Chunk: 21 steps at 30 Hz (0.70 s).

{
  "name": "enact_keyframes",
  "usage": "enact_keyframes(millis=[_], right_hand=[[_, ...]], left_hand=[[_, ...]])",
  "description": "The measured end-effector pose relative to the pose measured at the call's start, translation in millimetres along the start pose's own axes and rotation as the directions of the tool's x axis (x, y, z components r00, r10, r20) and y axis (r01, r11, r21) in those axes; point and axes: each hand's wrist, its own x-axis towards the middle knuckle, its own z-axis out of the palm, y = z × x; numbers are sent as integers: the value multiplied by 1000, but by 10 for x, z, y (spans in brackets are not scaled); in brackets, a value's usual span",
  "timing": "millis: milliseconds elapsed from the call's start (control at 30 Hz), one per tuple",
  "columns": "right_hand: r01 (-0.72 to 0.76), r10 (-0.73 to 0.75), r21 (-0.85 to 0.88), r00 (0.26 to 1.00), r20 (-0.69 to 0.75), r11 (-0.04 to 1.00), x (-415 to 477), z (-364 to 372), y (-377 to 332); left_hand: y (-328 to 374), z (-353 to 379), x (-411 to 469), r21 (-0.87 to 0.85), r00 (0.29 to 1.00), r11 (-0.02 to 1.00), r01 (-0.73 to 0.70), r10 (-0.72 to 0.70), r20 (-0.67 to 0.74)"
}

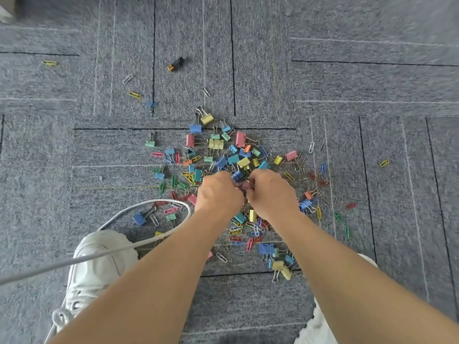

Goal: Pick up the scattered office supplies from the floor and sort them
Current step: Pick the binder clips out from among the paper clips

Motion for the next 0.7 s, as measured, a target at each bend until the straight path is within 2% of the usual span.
enact_keyframes(millis=[233,333,467,567,700], right_hand=[[-8,7,29,999,49,1000,41,44,-83],[-21,18,110,999,27,994,44,72,-49],[-94,76,321,995,69,943,44,23,22],[-121,87,383,990,107,916,17,-108,62],[-191,126,541,980,155,819,-66,-455,99]], left_hand=[[20,-62,44,-78,999,997,12,-16,-48],[8,-45,58,-112,997,994,11,-19,-76],[37,-65,63,-181,995,984,-1,-17,-97],[89,-180,45,-220,993,975,-5,-22,-120],[209,-536,-123,-240,991,971,-7,-25,-131]])
